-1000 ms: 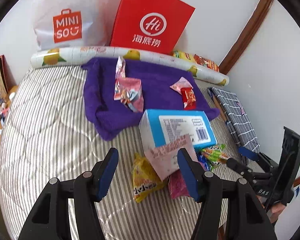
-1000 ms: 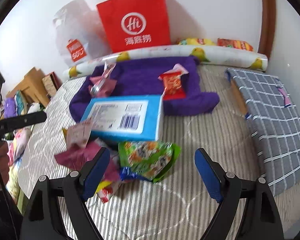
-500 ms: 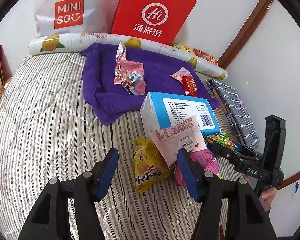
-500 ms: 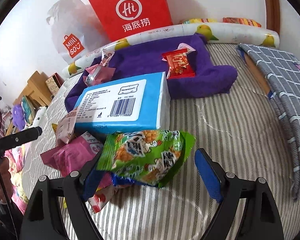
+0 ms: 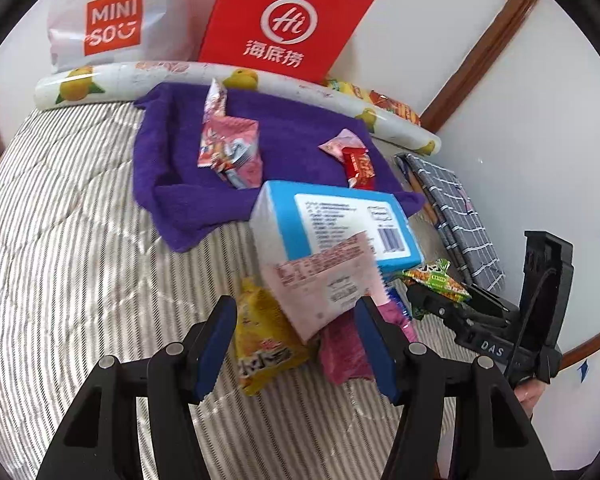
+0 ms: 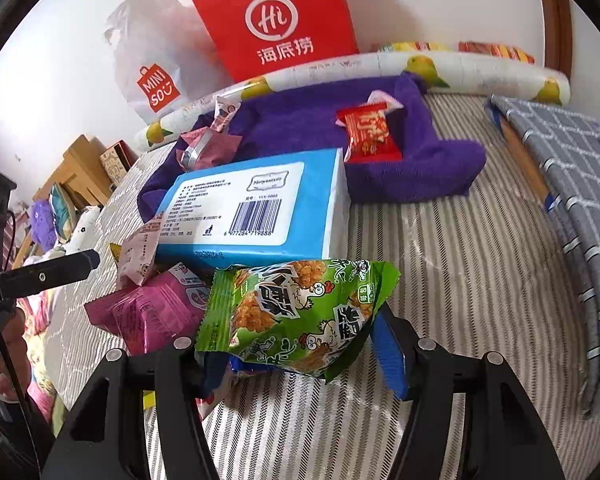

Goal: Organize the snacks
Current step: 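Lift the green snack bag with right while left grasps the pink-white biscuit packet, then carry the green bag over the towel with right while left carries the biscuit packet there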

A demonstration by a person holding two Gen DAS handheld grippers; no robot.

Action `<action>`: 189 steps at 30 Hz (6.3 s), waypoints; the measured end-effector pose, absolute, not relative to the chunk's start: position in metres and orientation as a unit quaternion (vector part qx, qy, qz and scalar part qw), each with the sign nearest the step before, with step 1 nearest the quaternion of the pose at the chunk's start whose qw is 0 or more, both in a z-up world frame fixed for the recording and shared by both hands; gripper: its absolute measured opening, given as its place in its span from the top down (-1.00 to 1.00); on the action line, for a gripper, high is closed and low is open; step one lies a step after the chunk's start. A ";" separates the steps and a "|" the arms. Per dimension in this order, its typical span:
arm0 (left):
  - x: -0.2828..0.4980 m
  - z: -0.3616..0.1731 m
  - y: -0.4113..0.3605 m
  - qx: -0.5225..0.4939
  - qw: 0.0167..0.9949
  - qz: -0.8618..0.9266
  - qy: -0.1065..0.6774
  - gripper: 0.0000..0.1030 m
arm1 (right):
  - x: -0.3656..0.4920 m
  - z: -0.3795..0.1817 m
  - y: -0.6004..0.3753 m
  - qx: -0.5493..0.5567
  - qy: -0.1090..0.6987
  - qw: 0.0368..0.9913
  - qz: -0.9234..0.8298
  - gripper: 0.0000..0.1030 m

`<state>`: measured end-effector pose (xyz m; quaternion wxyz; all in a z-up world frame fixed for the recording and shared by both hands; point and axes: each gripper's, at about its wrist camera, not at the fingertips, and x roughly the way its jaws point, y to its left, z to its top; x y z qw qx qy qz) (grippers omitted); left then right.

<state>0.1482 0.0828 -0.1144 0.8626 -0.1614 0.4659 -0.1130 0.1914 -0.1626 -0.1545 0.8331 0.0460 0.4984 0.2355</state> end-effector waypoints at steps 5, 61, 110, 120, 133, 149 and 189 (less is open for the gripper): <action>0.152 -0.100 0.070 -0.140 0.875 -0.124 0.447 -0.33 | 0.186 -0.143 -0.173 0.040 0.488 0.841 0.231 -0.20; 0.165 -0.127 0.044 -0.021 0.856 -0.209 0.472 -0.25 | 0.188 -0.148 -0.216 0.045 0.496 0.849 0.177 -0.20; 0.177 -0.063 0.082 -0.092 0.890 -0.170 0.414 0.15 | 0.208 -0.072 -0.189 0.011 0.444 0.877 0.184 -0.20; 0.188 -0.047 0.096 -0.107 0.896 -0.154 0.402 0.15 | 0.224 -0.056 -0.174 0.007 0.435 0.880 0.191 -0.20; 0.205 -0.038 0.109 -0.117 0.903 -0.136 0.391 0.15 | 0.246 -0.051 -0.158 0.003 0.432 0.880 0.197 -0.20; 0.234 -0.031 0.123 -0.132 0.911 -0.112 0.373 0.15 | 0.275 -0.050 -0.143 -0.003 0.430 0.880 0.204 -0.20; 0.366 -0.109 0.135 -0.159 0.866 -0.071 0.468 0.15 | 0.390 -0.146 -0.082 -0.016 0.500 0.829 0.249 -0.20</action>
